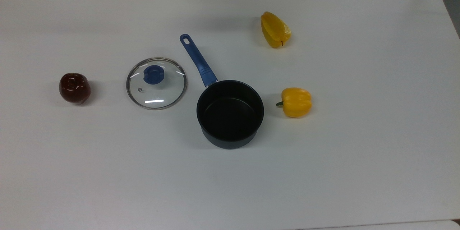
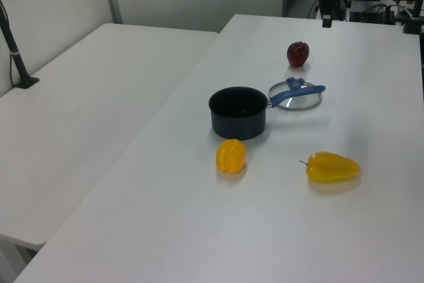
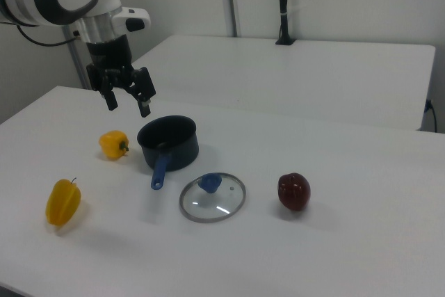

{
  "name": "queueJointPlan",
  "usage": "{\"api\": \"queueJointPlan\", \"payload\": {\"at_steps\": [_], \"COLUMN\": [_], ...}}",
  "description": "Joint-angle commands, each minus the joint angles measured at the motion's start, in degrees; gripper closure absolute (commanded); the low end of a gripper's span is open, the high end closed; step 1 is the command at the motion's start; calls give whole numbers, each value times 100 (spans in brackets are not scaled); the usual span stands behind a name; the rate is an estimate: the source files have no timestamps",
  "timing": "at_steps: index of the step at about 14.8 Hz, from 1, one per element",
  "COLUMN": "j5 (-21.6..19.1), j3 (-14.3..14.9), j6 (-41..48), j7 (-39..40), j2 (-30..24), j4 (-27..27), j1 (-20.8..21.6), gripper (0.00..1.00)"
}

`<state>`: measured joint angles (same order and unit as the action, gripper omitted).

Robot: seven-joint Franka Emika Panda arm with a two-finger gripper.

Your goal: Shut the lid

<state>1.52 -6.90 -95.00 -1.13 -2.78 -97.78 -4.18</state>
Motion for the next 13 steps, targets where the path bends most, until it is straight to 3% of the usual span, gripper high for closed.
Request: {"api": "queueJointPlan", "payload": {"at_steps": [1, 8, 13], "j5": [-117, -117, -126], "j3": [31, 31, 22], "j6": [34, -10, -273], "j7": [87, 253, 1904], "j2": [-56, -21, 277], "j4": [65, 110, 22], "j1": [-39, -214, -873], "gripper": [0, 0, 0]}}
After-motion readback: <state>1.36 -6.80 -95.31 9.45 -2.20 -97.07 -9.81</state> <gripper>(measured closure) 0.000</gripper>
